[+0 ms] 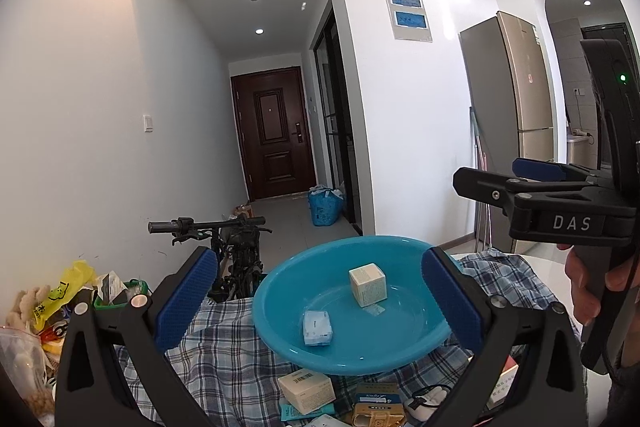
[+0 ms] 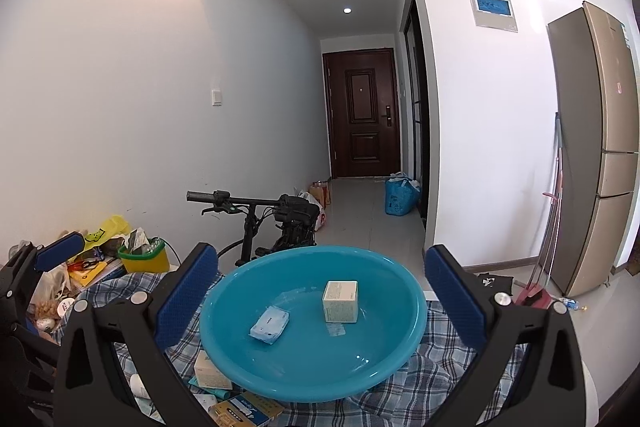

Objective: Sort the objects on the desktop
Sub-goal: 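Move both grippers down toward the pile of boxes beside the basin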

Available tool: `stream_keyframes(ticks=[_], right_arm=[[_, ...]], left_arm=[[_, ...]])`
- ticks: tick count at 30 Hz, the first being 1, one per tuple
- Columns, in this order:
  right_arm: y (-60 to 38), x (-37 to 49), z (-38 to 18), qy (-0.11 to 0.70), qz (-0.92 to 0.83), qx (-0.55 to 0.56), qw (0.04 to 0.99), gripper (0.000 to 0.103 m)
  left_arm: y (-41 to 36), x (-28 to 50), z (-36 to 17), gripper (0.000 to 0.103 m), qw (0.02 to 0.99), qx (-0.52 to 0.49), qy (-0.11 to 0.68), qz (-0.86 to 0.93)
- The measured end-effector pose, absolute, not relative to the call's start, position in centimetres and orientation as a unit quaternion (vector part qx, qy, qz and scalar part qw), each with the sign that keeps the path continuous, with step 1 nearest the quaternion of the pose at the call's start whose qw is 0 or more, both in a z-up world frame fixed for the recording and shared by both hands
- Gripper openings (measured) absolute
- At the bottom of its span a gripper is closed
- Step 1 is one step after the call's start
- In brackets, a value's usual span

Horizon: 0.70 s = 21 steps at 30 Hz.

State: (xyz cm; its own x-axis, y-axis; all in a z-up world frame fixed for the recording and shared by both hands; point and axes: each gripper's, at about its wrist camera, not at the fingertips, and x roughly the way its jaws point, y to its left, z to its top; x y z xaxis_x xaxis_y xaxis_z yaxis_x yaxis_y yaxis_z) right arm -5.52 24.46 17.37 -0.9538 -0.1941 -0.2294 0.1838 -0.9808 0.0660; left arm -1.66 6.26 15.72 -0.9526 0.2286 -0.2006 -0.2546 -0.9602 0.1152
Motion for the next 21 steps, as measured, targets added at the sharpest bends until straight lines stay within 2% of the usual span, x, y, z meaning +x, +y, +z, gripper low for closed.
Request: stream_keyframes(ticks=[12,15,21], right_arm=[[23.9,-6.9,15.9,-0.004,-0.971,0.205,0.120,0.103],[23.8,-7.3,14.9,-0.005,-0.965,0.227,0.130,0.103],[24.2,-7.8,11.4,0.002,-0.951,0.282,0.124,0.103]], left_arm=[[5.0,-4.8,13.7,0.103,0.098,-0.216,0.050,0.970],[4.5,-5.4,12.1,0.103,0.098,-0.241,0.035,0.965],[3.9,-6.5,7.6,0.103,0.082,-0.296,0.058,0.950]])
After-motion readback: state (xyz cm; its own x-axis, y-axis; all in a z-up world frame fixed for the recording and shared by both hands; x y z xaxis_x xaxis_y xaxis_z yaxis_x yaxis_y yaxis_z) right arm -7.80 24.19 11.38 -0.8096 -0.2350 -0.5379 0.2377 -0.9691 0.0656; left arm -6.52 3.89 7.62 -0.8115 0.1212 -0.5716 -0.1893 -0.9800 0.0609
